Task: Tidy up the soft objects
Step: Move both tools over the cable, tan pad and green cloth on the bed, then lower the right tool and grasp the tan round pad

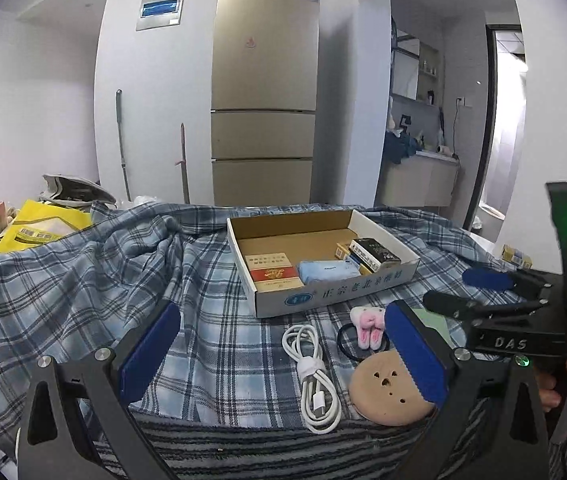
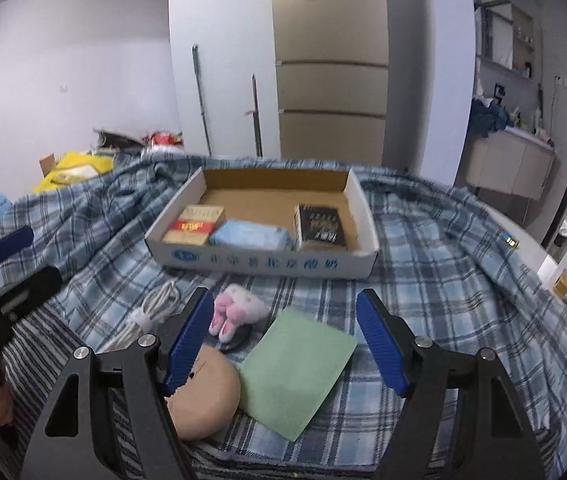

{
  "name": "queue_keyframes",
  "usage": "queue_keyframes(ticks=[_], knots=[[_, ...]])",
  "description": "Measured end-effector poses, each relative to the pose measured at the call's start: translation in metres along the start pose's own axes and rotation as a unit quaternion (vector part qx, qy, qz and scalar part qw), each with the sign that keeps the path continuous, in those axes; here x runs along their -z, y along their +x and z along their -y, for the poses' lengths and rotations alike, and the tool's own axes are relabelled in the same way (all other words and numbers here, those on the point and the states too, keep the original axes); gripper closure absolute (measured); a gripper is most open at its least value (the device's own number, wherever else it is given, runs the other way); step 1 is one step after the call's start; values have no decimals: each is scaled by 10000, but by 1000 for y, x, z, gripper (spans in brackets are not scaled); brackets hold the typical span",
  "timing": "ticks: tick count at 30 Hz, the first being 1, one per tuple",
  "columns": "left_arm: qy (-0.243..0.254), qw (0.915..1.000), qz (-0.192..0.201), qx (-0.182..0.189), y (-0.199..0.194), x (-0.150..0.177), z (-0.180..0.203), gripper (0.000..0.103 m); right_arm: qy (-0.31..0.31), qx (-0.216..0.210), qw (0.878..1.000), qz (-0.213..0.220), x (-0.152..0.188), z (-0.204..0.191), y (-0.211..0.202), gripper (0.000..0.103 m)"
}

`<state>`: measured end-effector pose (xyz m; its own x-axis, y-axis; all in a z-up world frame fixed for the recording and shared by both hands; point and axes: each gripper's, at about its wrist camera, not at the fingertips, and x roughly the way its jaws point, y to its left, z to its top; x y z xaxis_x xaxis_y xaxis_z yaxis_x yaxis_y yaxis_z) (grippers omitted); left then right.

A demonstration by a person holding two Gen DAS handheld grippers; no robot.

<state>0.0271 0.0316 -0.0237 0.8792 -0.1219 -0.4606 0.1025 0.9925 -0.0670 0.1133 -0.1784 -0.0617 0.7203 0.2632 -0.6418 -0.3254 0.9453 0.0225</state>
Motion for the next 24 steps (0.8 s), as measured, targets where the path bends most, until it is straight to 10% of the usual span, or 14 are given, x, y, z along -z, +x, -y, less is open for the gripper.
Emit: queue_keyframes(ticks=[24], knots=[[-58, 9974, -620, -370, 14, 8, -10, 0, -653, -650, 9782, -1863, 18, -64, 34, 18]])
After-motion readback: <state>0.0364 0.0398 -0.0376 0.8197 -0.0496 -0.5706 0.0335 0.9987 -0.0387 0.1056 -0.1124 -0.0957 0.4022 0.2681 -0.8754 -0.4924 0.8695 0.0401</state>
